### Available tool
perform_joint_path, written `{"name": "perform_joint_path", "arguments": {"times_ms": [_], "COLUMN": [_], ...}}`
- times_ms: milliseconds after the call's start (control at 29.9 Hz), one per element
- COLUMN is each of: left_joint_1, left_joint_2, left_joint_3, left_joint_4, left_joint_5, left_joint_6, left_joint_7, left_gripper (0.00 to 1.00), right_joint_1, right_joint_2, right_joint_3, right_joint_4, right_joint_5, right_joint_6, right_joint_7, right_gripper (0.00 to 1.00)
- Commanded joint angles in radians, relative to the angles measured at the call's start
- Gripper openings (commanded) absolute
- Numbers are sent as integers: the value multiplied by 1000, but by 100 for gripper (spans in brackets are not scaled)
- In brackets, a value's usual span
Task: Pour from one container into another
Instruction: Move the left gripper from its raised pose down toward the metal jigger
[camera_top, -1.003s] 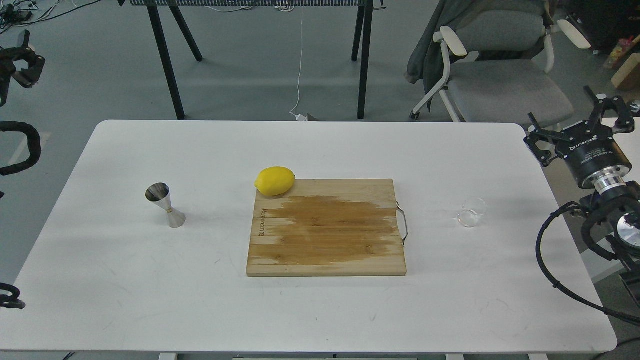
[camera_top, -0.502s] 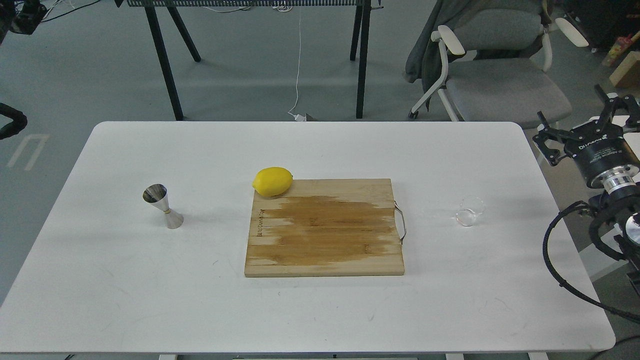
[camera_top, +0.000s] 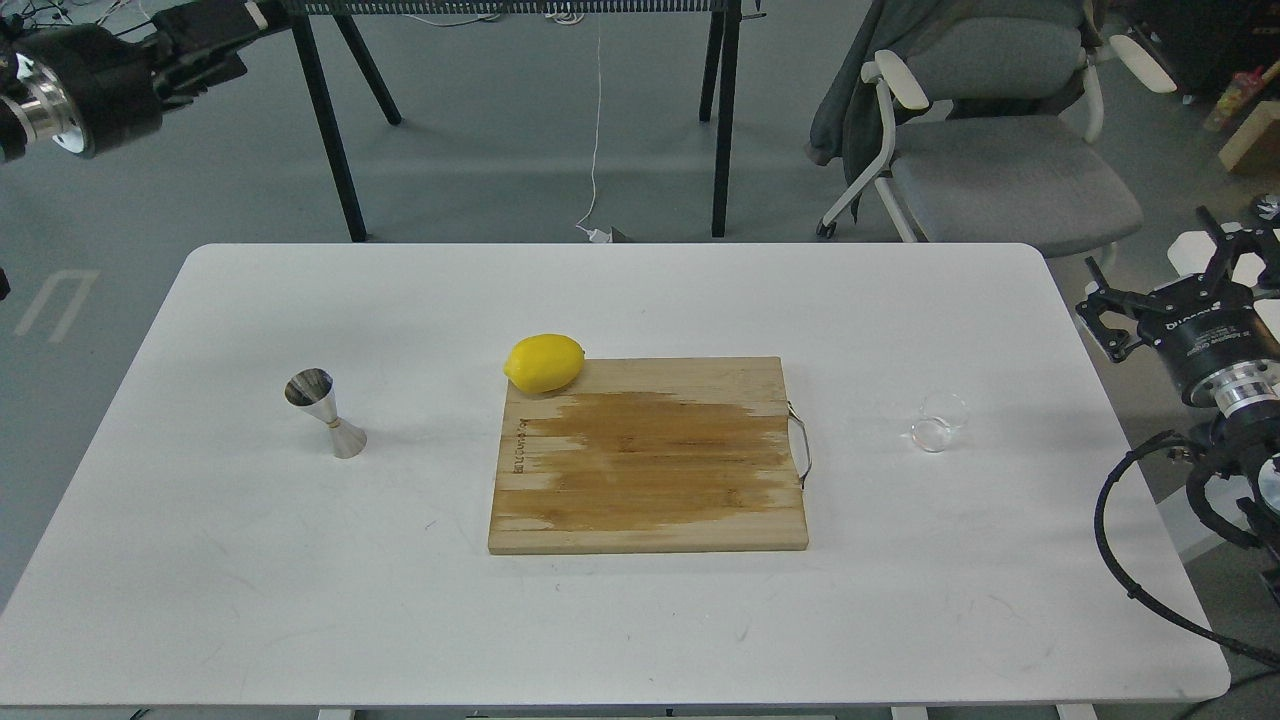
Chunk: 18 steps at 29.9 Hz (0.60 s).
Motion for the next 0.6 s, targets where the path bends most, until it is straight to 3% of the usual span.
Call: {"name": "perform_joint_path", "arguments": {"times_ms": [0, 100, 234, 435, 502, 568], "left_joint_1": [122, 205, 319, 466, 497, 533], "left_joint_2": [44, 85, 105, 115, 113, 113], "left_joint_3": [-7, -16, -13, -10, -13, -13], "left_joint_4": [-71, -142, -221, -297, -298, -298], "left_joint_5": [-2, -4, -1, 143, 218, 260], "left_joint_6": [157, 251, 511, 839, 907, 907], "left_joint_7": [0, 0, 0, 0, 0, 0], "left_gripper": [100, 100, 100, 100, 100, 100], "right_joint_1": [-1, -1, -1, -3, -3, -3], "right_joint_2": [0, 0, 2, 2, 2, 0], "right_joint_3": [0, 0, -2, -2, -2, -2], "right_joint_4": [-3, -6, -9, -23, -31, -35], "right_joint_5": [0, 0, 0, 0, 0, 0], "right_joint_6": [0, 0, 0, 0, 0, 0], "right_joint_7": [0, 0, 0, 0, 0, 0], "right_gripper": [100, 100, 100, 100, 100, 100]}}
